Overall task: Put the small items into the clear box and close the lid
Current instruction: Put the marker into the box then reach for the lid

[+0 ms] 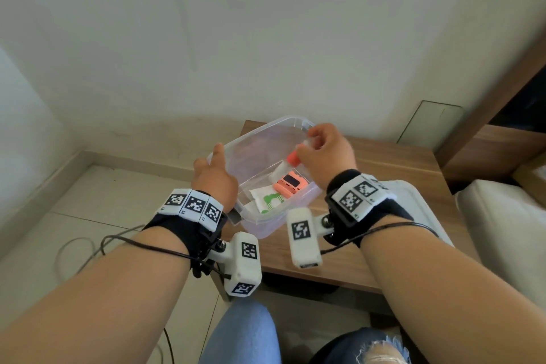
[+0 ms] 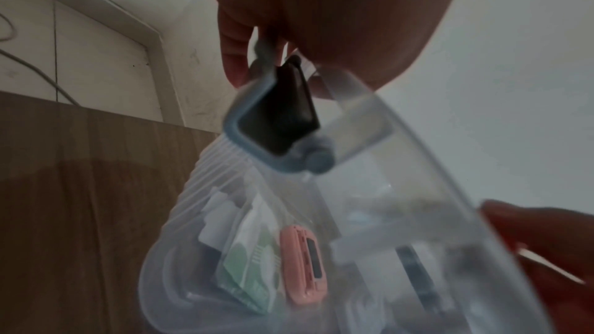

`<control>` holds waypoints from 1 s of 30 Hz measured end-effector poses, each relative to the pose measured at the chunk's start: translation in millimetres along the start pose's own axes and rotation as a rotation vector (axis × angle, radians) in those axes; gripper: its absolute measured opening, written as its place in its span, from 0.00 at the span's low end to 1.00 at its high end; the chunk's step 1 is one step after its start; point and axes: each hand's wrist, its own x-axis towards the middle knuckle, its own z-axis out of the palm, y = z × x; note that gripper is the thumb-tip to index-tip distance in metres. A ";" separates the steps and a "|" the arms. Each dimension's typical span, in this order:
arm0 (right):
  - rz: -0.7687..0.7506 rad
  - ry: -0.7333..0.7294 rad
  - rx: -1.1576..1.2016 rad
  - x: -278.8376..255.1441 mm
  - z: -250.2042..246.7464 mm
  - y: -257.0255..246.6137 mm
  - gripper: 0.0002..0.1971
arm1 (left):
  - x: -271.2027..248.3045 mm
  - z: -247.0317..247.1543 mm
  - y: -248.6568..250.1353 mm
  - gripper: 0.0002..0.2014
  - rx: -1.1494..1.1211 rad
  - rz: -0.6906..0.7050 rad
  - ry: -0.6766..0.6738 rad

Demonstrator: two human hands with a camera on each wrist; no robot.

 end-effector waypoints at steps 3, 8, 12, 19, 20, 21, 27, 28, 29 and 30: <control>0.005 -0.170 -0.140 -5.7 12.9 1.2 0.14 | -0.9 -0.2 0.4 0.37 -0.003 -0.004 -0.005; -0.072 -0.233 -0.327 -3.9 18.7 0.8 0.15 | 2.0 1.3 -0.5 0.37 -0.003 -0.008 -0.008; -0.090 -0.044 -0.180 -3.7 9.5 11.8 0.14 | 3.8 2.5 -2.9 0.37 -0.019 0.001 -0.007; 0.074 0.291 -0.049 5.6 -30.6 50.9 0.14 | 7.6 4.9 -3.5 0.37 -0.040 -0.011 -0.014; 0.127 0.317 -0.035 6.8 -35.7 60.5 0.15 | 7.7 5.0 -3.5 0.37 -0.037 -0.014 -0.015; 0.180 0.335 -0.038 8.3 -40.2 71.3 0.16 | 8.1 5.5 -3.9 0.37 -0.027 -0.014 -0.014; 0.541 0.210 -0.436 3.8 -60.7 140.3 0.26 | 10.8 5.3 -5.2 0.37 0.009 -0.016 -0.020; 0.579 0.178 -0.499 0.7 -63.6 148.0 0.29 | 10.8 5.4 -5.1 0.37 0.007 -0.020 -0.023; 0.609 0.149 -0.546 -2.2 -65.6 154.0 0.33 | 10.5 5.2 -5.2 0.37 0.008 -0.020 -0.022; 0.628 0.122 -0.582 -4.4 -66.0 158.8 0.39 | 10.0 4.9 -5.2 0.37 0.019 -0.020 -0.018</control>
